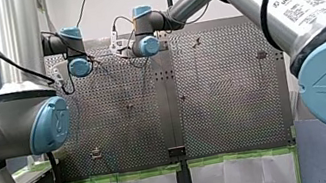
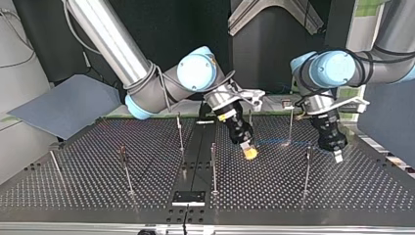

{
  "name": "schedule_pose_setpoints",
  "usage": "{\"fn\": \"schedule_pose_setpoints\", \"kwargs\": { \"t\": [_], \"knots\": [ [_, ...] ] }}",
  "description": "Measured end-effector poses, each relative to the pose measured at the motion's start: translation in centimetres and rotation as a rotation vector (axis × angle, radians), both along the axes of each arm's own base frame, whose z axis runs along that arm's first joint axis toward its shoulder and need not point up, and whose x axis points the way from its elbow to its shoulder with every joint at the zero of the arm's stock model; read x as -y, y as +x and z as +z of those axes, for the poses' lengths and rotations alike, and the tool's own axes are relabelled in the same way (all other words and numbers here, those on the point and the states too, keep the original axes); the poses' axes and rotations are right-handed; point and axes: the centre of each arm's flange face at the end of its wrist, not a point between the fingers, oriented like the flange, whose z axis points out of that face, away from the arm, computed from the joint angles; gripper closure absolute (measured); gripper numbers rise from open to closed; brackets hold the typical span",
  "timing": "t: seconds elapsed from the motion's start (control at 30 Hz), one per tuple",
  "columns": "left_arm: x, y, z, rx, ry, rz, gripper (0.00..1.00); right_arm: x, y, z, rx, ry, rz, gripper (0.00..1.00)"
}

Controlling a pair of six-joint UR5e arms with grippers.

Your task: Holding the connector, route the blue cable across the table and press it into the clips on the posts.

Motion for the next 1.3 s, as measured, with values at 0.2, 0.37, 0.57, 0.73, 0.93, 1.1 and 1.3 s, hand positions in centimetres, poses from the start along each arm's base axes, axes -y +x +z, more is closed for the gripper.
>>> {"fn": "schedule_pose_setpoints", "kwargs": {
  "t": [0.2,0.37,0.57,0.73,0.93,1.1,1.3],
  "knots": [
    [-0.8,1.9,-1.2,-0.014,-0.002,-0.022,1.00,0.5,-0.1,0.6,0.009,-0.007,-0.005,1.00],
    [-1.6,3.2,-2.9,-0.039,-0.010,-0.030,1.00,0.9,-0.3,0.8,0.012,-0.009,-0.010,1.00],
    [-2.2,3.8,-3.6,-0.042,-0.019,-0.041,1.00,1.1,-0.3,0.9,0.014,-0.011,-0.013,1.00],
    [-2.4,3.7,-4.0,-0.063,-0.036,-0.057,1.00,1.1,-0.4,0.9,0.012,-0.009,-0.013,1.00],
    [-2.1,3.2,-4.4,-0.108,-0.049,-0.062,0.82,1.0,-0.4,0.9,0.009,-0.007,-0.014,1.00],
    [-1.8,2.3,-4.0,-0.133,-0.057,-0.067,0.32,0.8,-0.3,0.7,0.004,-0.001,-0.020,1.00],
    [-1.5,0.1,-3.6,-0.162,-0.088,-0.057,0.00,0.8,-0.4,0.5,-0.004,0.011,-0.040,1.00]
  ]
}}
